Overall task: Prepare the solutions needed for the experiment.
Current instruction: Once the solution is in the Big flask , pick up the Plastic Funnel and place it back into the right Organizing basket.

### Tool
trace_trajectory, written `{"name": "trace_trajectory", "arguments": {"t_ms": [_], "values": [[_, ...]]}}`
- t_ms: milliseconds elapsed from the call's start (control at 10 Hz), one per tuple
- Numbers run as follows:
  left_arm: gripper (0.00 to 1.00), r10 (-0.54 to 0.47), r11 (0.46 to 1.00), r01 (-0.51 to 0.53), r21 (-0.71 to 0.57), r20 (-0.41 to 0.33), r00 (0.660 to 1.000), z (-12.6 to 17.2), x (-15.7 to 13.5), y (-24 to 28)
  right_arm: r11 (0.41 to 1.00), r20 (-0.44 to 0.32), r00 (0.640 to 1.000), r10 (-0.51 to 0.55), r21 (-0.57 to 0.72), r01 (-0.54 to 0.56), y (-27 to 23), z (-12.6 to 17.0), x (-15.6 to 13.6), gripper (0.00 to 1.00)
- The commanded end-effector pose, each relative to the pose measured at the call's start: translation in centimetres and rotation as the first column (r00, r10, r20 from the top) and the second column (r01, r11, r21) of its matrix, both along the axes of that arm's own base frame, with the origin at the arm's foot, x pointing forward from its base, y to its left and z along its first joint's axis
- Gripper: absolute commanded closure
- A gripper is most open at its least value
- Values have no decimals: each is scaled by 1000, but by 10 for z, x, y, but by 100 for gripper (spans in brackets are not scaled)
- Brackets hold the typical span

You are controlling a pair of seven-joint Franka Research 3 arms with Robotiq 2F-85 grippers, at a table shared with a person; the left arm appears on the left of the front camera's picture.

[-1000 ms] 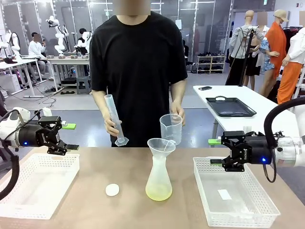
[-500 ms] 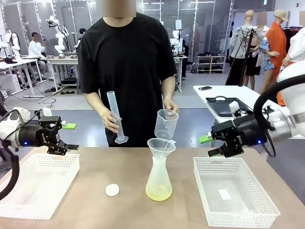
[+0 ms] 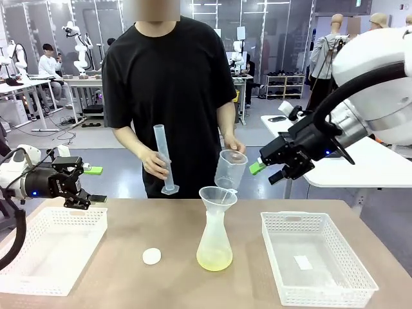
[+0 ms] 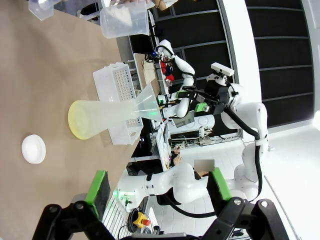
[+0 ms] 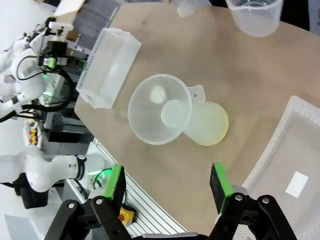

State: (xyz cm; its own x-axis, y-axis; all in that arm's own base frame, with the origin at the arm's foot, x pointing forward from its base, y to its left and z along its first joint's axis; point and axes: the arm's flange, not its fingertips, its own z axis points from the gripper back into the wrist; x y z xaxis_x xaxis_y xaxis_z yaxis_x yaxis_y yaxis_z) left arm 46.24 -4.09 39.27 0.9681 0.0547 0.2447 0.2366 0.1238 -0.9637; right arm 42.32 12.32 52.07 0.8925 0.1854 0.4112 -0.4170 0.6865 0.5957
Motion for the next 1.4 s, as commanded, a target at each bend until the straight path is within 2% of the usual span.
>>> {"name": "trace_trajectory", "arguments": {"t_ms": [0,100,200,600,700,800,900,1000,1300], "values": [[0,0,1000,0,0,9,1000,0,0,0,997,-18,999,-41,-71,39,14,3,5,15],[0,0,1000,0,0,9,1000,0,0,0,997,38,999,-27,-70,30,16,3,6,15],[0,0,1000,0,0,9,1000,0,0,0,999,3,1000,-10,-33,10,7,3,0,15],[0,0,1000,0,0,9,1000,0,0,0,999,16,1000,-11,-36,11,8,3,1,15],[0,0,1000,0,0,9,1000,0,0,0,997,-47,999,1,-82,-5,15,2,-5,15],[0,0,1000,0,0,9,1000,0,0,0,995,-89,993,-76,-75,69,28,6,-4,15],[0,0,1000,0,0,9,1000,0,0,0,988,-88,993,-84,-134,72,37,7,1,15],[0,0,1000,0,0,9,1000,0,0,0,974,-159,976,-149,-193,117,42,6,3,15],[0,0,1000,0,0,9,1000,0,0,0,944,-191,940,-281,-233,235,57,-2,2,15]]}}
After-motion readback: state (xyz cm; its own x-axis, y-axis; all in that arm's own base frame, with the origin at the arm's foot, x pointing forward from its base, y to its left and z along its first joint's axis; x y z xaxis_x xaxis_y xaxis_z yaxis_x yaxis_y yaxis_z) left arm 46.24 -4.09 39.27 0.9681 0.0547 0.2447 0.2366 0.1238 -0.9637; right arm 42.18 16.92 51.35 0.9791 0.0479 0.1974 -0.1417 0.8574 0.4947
